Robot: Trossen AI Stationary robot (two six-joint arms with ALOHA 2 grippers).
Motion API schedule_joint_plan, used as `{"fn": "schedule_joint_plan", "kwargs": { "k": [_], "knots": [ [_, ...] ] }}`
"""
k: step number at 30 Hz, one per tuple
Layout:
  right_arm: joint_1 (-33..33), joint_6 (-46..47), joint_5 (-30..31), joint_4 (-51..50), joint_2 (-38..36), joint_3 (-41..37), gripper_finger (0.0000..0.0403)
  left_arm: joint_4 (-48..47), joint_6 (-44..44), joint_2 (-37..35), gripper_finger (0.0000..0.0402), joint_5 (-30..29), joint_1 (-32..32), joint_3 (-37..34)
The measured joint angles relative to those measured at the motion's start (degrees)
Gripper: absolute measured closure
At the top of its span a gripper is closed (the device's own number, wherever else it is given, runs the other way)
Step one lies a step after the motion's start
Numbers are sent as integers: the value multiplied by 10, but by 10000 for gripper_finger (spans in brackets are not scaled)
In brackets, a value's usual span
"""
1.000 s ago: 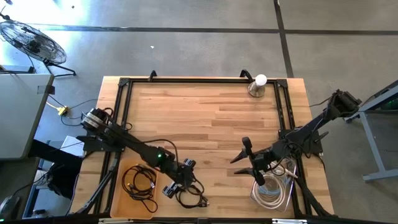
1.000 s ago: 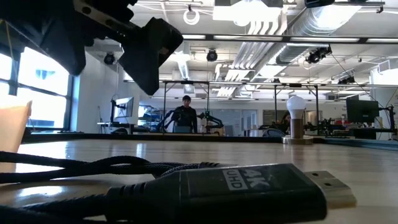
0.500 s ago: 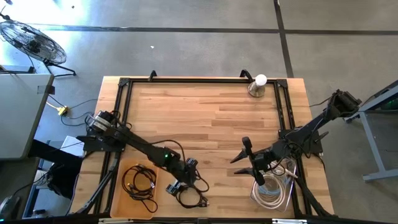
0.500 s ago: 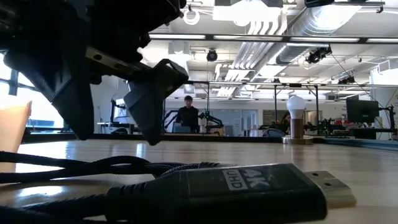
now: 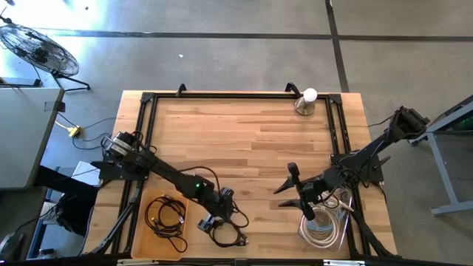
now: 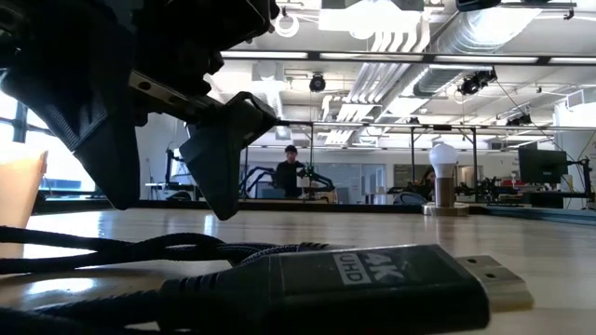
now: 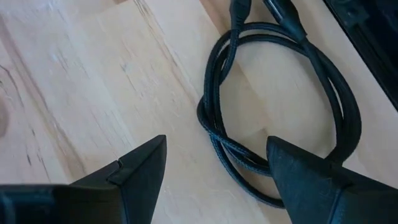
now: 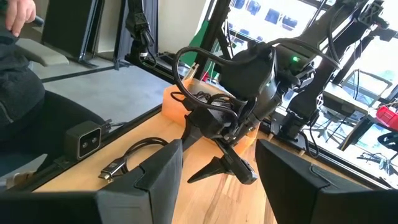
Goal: Sort HDMI cables
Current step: Put the black HDMI cable into the orange bin
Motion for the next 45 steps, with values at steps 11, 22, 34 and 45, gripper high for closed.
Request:
{"fn": "schedule_joint_plan", "kwargs": {
  "k": [11, 22, 34, 45],
  "knots": [
    [0, -1, 0, -1, 0, 0, 206, 12, -42, 17, 130, 26, 0, 0],
    [0, -2, 0, -1, 0, 0, 206, 55, -56, 52, 130, 82, 1, 2],
    [0, -1, -2, 0, 0, 0, 206, 105, -11, 74, 130, 130, 15, 1],
    [0, 2, -2, 0, 0, 0, 206, 135, -6, 76, 130, 130, 14, 0]
  ]
}}
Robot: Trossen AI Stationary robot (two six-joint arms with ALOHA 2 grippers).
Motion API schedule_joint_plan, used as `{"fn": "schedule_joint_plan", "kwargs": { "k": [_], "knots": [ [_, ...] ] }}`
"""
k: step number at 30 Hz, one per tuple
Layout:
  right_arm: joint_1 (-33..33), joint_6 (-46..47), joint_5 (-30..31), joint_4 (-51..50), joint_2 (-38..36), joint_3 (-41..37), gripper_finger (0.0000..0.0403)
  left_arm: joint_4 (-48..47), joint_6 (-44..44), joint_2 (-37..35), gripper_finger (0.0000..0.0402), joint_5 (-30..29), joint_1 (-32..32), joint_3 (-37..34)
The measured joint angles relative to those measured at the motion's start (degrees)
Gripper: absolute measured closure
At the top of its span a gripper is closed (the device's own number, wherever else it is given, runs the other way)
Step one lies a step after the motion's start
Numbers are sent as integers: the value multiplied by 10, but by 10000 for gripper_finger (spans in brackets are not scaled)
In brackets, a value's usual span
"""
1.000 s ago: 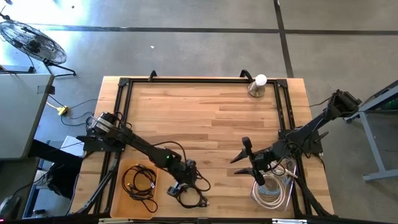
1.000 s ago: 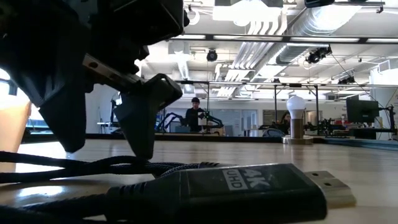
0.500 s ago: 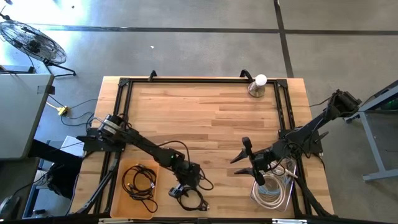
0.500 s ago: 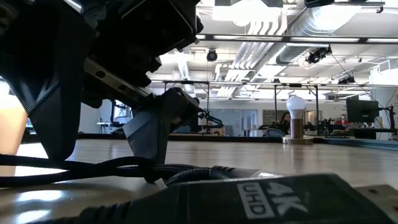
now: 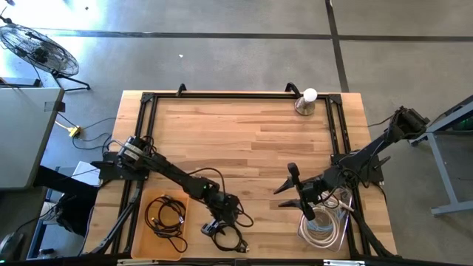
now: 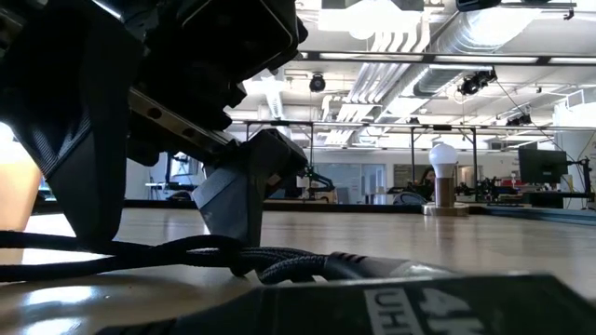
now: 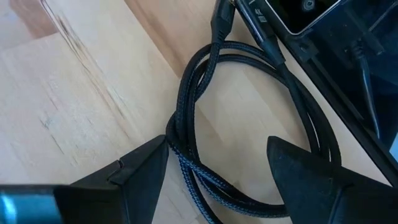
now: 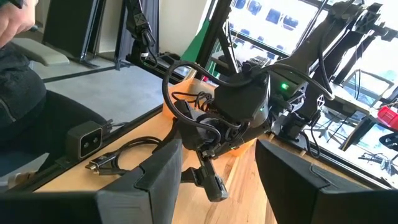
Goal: Sort HDMI cables
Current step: Put the black HDMI cable into the orange bin
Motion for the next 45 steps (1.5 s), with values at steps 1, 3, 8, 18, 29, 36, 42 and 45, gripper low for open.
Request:
{"fn": "schedule_joint_plan", "kwargs": {
  "k": [1, 3, 8, 18, 29, 36, 42, 45],
  "knots": [
    [0, 0, 0, 0, 0, 0, 206, 0, 1, 0, 130, 0, 0, 0],
    [0, 0, 0, 0, 0, 0, 206, 1, 7, 0, 130, 0, 0, 0],
    [0, 0, 0, 0, 0, 0, 206, 7, 15, 0, 130, -5, 0, 0],
    [0, 0, 0, -1, 0, 0, 206, 10, 22, 0, 168, 4, 0, 0],
    [0, 0, 0, -1, 0, 0, 206, 52, -6, 28, 364, 41, 2, 0],
    [0, 2, 4, -4, 0, 0, 206, 63, -4, 32, 374, 54, 2, 0],
    [0, 2, 3, -5, 0, 0, 206, 57, 1, 30, 394, 80, 15, 0],
    [0, 2, 3, -7, 0, 0, 206, 55, 4, 29, 387, 89, 19, 0]
  ]
}}
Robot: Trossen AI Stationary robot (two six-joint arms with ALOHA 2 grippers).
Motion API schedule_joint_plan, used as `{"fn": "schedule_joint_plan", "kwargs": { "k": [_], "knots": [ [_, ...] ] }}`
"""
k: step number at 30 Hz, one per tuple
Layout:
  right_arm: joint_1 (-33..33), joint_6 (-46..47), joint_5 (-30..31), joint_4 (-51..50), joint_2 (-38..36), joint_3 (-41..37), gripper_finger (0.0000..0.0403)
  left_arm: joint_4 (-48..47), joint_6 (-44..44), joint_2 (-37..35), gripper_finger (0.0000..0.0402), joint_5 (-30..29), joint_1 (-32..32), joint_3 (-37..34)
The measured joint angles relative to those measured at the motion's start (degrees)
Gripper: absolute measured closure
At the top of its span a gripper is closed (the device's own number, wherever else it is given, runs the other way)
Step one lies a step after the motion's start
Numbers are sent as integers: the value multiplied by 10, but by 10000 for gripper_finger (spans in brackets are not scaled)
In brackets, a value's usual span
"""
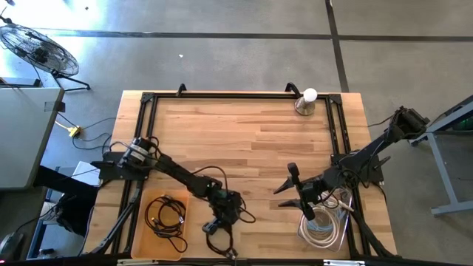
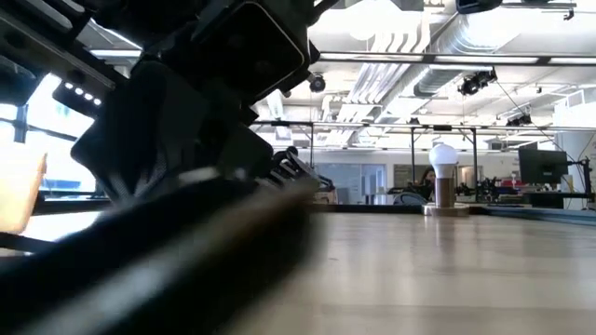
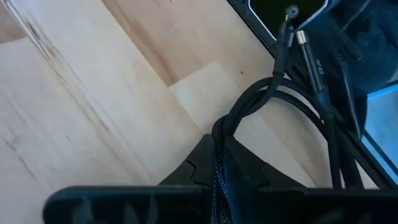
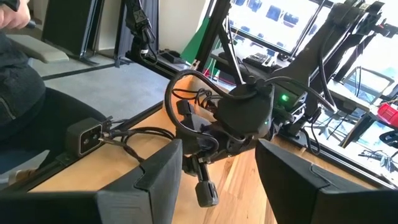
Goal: Sort HDMI cables
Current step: Put the black HDMI cable into the orange bin
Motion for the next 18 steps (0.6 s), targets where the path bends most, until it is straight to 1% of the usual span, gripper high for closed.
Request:
{"fn": "schedule_joint_plan", "kwargs": {
  "k": [5, 10, 15, 17, 18],
  "knots": [
    [0, 0, 0, -4, 0, 0, 206, -5, 1, -6, 388, 37, 9, 16],
    [0, 0, 1, -6, 0, 0, 206, -23, 7, -9, 390, 39, 15, 39],
    [0, 11, 1, -7, 0, 0, 206, -132, 14, -24, 391, 63, 18, 81],
    [0, 11, 1, -8, 0, 0, 206, -192, 24, -33, 391, 58, 17, 96],
    [0, 11, 1, -9, 0, 0, 206, -218, 26, -37, 391, 40, 17, 108]
  ]
}}
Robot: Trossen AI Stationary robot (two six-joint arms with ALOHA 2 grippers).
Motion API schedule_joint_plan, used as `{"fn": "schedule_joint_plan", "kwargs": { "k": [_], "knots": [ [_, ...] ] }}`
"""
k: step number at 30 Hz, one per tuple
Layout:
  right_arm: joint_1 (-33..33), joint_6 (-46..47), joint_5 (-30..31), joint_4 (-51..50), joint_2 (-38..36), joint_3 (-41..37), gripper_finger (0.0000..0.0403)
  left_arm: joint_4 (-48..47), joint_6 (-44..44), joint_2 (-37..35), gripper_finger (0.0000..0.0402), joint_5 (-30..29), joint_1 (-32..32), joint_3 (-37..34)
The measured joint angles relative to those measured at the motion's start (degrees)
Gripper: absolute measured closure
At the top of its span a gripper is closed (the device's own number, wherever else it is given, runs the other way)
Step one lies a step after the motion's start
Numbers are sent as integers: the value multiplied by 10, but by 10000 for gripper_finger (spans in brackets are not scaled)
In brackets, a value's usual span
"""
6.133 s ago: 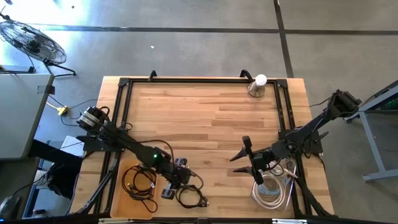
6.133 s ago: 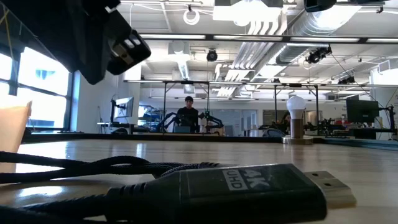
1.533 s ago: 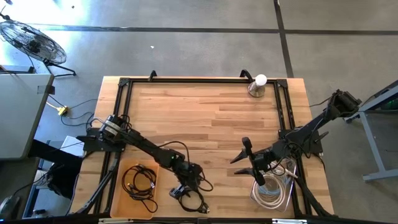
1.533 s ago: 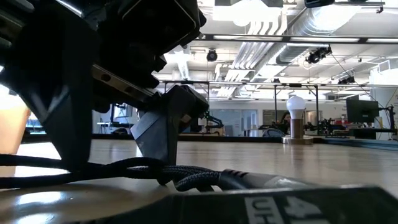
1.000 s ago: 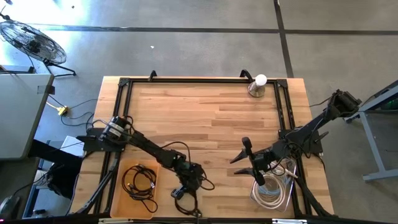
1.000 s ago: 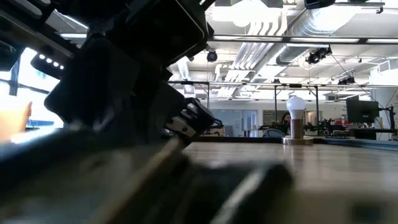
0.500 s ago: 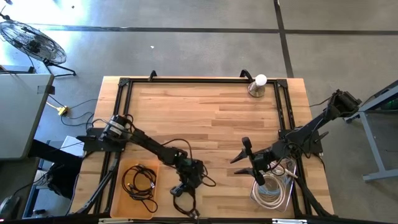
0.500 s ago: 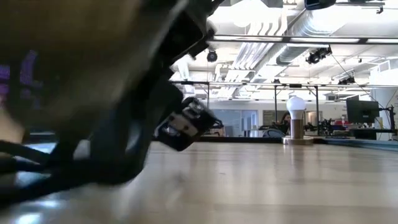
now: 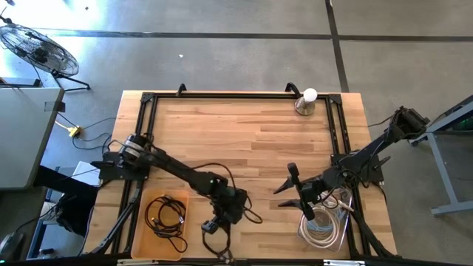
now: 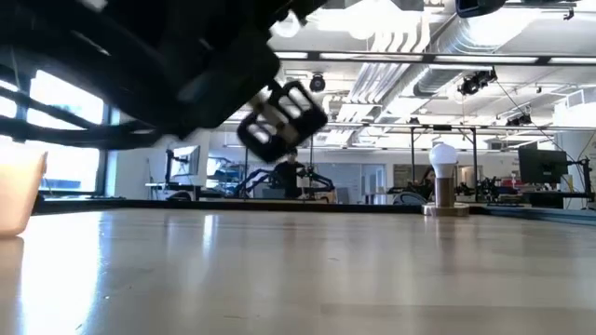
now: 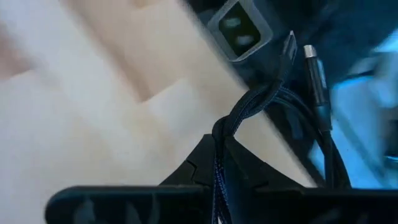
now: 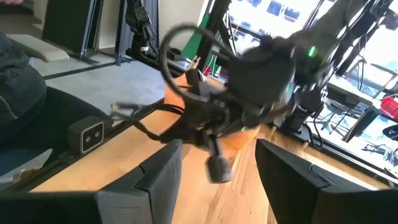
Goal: Sort HDMI cables
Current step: Put the black HDMI cable into the orange bin
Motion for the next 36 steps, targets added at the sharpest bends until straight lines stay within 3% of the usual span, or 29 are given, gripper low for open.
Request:
{"fn": "schedule_joint_plan", "kwargs": {
  "k": [9, 14, 19, 26, 36],
  "knots": [
    [0, 2, 0, -3, 0, 0, 206, -341, -24, -76, 391, -161, -10, 125],
    [0, 2, 0, -4, 0, 0, 206, -522, -101, -122, 391, -247, -39, 184],
    [0, 3, 0, -6, 0, 0, 206, -641, -203, -162, 391, -310, -73, 189],
    [0, 13, 0, -6, 0, 0, 206, -695, -292, -181, 392, -324, -114, 173],
    [0, 13, 0, -6, 0, 0, 206, -734, -351, -181, 392, -265, -165, 114]
  ]
}}
